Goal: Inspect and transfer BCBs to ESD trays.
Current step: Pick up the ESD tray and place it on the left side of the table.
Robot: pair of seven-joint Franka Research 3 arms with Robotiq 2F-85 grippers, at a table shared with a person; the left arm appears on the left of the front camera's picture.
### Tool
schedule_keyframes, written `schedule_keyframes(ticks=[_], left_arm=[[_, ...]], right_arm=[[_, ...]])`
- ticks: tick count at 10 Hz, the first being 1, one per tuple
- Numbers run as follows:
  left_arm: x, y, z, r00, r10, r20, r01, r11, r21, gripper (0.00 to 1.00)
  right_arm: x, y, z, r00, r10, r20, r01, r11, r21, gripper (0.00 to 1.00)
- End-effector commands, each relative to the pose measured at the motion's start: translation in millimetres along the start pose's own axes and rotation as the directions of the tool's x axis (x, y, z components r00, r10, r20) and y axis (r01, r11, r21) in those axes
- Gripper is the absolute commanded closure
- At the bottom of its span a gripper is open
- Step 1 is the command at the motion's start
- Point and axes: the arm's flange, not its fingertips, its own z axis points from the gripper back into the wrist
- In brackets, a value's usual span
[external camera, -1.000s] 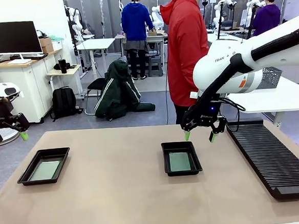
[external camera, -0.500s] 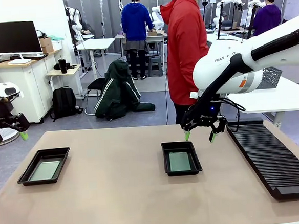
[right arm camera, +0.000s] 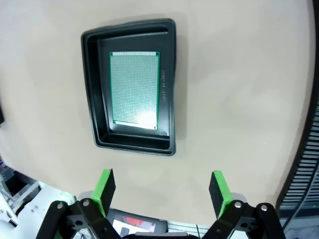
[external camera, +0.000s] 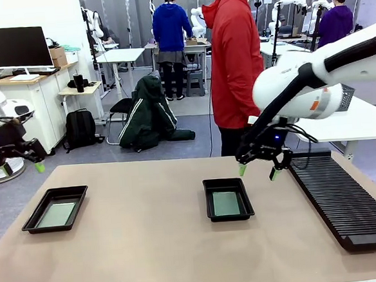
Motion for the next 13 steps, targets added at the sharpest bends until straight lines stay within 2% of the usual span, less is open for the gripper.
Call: schedule_keyframes(ticks=[1,3,6,9,13], left_arm=[[-22.0,-49.8,18.6,1.000,0.012,-0.003,-0.012,0.999,-0.043,0.00],[-34.5,-96.4,33.4,1.000,0.003,-0.012,-0.004,0.998,-0.067,0.00],[-39.1,-174.4,25.6,1.000,0.004,-0.011,-0.005,0.991,-0.130,0.00],[-34.5,-244.2,-4.2,1.000,0.014,-0.001,-0.014,0.985,-0.172,0.00],[-32.3,-314.7,-56.7,0.997,0.063,0.045,-0.054,0.984,-0.169,0.00]], right_arm=[[-17.3,-46.1,6.7,0.999,0.005,0.034,-0.010,0.987,0.159,0.00],[-21.7,-78.5,7.4,0.998,0.001,0.059,-0.017,0.962,0.271,0.00],[-20.9,-123.3,7.6,0.998,-0.011,0.063,-0.012,0.931,0.365,0.00],[-18.7,-153.1,14.1,0.996,0.018,0.082,-0.050,0.911,0.410,0.00],[-21.9,-172.9,25.1,0.993,0.040,0.111,-0.083,0.907,0.412,0.00]])
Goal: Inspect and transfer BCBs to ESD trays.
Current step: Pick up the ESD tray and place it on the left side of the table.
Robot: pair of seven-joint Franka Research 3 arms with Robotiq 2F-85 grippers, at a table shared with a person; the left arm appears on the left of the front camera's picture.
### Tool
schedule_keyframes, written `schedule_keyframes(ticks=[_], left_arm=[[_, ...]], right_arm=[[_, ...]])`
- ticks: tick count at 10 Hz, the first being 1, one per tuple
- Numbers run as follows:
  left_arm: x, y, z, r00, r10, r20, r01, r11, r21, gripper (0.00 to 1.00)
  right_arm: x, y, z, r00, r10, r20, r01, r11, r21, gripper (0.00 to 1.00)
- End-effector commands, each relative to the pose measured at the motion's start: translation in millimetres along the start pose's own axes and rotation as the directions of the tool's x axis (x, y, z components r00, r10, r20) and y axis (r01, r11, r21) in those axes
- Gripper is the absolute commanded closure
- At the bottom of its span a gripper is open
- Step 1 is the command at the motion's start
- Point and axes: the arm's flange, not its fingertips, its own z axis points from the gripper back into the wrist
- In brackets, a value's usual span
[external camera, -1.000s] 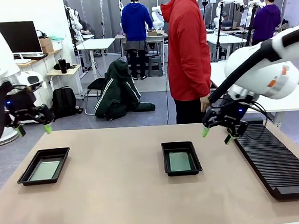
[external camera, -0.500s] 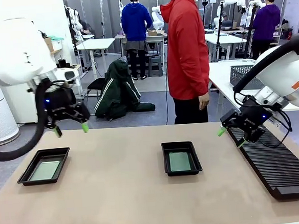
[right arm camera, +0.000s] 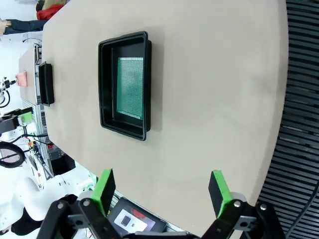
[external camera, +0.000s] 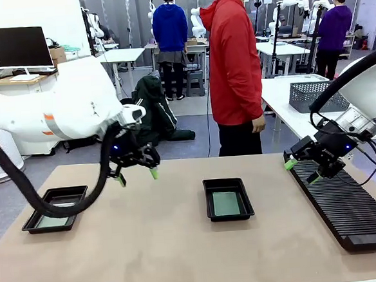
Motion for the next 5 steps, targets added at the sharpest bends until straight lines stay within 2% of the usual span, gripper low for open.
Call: schedule_keyframes(ticks=[1,3,5], left_arm=[[4.0,-24.7,-24.9,0.999,0.026,0.037,-0.027,1.000,0.011,0.00],[12.1,-58.4,-40.4,0.998,0.019,0.059,-0.021,1.000,0.024,0.00],[20.8,-94.4,-57.0,0.999,-0.013,0.046,0.012,0.999,0.037,0.00]], right_arm=[[-0.9,-8.5,7.8,1.000,0.020,0.004,-0.020,0.999,0.039,0.00],[4.1,-18.6,6.0,1.000,0.026,-0.010,-0.025,0.998,0.052,0.00],[9.6,-27.4,1.5,0.999,0.044,-0.028,-0.042,0.997,0.069,0.00]])
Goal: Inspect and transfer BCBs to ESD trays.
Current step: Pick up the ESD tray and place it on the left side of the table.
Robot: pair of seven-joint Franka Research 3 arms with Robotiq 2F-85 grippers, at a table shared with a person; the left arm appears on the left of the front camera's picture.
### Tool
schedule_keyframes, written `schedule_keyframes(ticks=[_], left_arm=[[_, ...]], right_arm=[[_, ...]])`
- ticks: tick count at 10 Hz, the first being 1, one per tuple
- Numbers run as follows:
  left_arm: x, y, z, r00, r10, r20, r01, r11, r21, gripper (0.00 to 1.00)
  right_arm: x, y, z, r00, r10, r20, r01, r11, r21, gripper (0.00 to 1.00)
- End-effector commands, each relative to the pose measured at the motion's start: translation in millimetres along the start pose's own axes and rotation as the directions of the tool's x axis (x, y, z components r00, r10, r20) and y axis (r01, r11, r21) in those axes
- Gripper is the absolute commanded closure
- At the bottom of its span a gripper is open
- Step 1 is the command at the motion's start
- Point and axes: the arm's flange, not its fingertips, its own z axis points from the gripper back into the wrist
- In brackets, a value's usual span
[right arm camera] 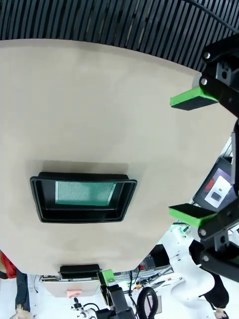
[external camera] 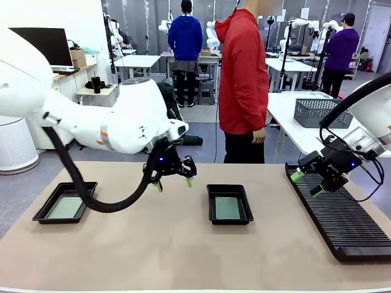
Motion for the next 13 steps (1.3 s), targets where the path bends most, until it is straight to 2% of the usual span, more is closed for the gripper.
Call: schedule_keyframes(ticks=[1,6,8,13], left_arm=[[13.3,-35.5,-17.2,1.000,-0.008,-0.002,0.008,0.999,0.037,0.00],[28.0,-101.7,-58.9,0.999,-0.046,-0.018,0.048,0.993,0.107,0.00],[34.2,-121.2,-80.8,0.999,-0.034,-0.021,0.037,0.983,0.180,0.00],[41.6,-133.3,-120.5,0.999,-0.032,-0.042,0.042,0.966,0.254,0.00]], right_arm=[[-1.5,4.5,1.7,1.000,-0.007,0.012,0.008,1.000,-0.006,0.00],[-1.5,4.5,1.7,1.000,-0.007,0.012,0.008,1.000,-0.006,0.00],[-1.5,4.5,1.7,1.000,-0.007,0.012,0.008,1.000,-0.006,0.00],[-1.5,4.5,1.7,1.000,-0.007,0.012,0.008,1.000,-0.006,0.00]])
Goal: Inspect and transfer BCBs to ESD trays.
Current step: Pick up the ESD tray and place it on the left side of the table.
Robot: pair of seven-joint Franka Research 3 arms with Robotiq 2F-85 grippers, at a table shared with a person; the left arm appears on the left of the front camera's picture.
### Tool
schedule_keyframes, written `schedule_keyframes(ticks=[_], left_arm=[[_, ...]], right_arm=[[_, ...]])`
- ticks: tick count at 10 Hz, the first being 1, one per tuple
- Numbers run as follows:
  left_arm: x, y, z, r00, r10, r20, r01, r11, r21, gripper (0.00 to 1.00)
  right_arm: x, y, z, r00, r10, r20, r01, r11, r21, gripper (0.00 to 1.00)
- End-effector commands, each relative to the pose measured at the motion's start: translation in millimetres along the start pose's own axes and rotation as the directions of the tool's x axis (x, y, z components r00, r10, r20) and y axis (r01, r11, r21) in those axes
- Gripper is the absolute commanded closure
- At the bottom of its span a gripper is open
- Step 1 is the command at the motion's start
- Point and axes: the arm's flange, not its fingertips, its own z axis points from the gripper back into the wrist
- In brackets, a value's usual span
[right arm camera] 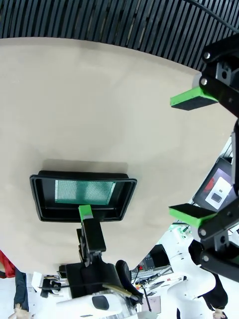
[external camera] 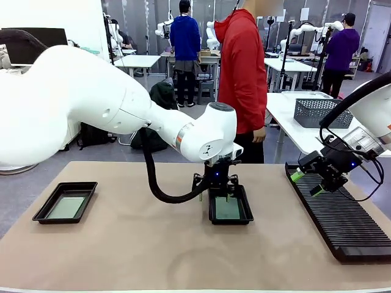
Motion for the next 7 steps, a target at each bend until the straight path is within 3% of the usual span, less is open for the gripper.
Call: schedule_keyframes(ticks=[1,7], left_arm=[[2.0,-3.6,-4.1,1.000,0.025,0.006,-0.025,0.999,0.037,0.02],[-2.1,8.6,-7.2,0.999,0.034,0.014,-0.034,0.999,0.010,0.17]], right_arm=[[-1.4,1.6,0.5,1.000,-0.013,0.009,0.013,1.000,-0.005,0.00],[-1.4,1.6,0.5,1.000,-0.013,0.009,0.013,1.000,-0.005,0.00]])
